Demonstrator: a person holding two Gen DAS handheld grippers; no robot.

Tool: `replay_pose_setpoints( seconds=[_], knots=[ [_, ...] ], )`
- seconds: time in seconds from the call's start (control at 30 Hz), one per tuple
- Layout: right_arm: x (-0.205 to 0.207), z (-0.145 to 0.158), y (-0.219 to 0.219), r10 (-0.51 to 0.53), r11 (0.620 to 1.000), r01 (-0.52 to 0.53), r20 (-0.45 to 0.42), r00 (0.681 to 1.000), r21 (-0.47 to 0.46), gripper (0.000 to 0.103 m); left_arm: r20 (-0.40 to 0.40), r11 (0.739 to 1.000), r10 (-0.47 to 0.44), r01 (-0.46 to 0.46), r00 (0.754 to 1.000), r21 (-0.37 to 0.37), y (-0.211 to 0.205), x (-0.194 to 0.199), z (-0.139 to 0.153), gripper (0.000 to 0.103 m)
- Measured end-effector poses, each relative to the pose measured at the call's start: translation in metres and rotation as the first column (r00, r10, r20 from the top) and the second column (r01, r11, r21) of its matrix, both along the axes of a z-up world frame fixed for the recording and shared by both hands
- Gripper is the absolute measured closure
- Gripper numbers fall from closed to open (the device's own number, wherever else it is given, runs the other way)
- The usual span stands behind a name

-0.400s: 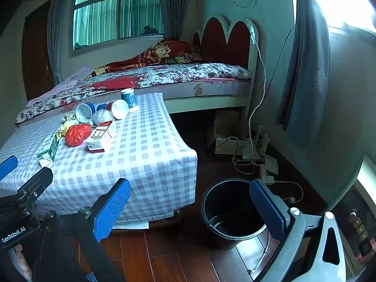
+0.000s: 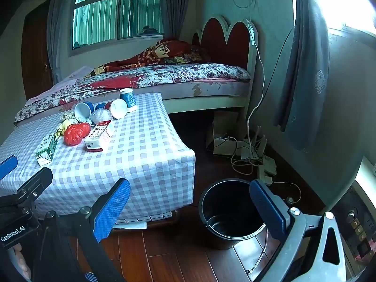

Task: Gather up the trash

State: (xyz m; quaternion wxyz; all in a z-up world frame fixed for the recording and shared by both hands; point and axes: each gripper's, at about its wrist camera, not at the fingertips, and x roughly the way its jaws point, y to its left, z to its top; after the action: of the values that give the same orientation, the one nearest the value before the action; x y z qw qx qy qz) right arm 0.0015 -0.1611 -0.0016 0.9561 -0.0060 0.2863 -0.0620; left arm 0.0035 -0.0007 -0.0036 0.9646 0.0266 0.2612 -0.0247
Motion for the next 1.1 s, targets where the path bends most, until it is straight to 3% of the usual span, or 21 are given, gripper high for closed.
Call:
replay_pose_setpoints(
  seconds=[1.1],
  knots=[
    [-0.0021,0.0073,0.0003,-0.004,1.0,0.004,0.018,1.0,-0.006,0.001,-0.001,1.0,-0.007,0.007,1.0,-0.001,-0.0071,-0.0005,-0.0007,0.001]
  ],
)
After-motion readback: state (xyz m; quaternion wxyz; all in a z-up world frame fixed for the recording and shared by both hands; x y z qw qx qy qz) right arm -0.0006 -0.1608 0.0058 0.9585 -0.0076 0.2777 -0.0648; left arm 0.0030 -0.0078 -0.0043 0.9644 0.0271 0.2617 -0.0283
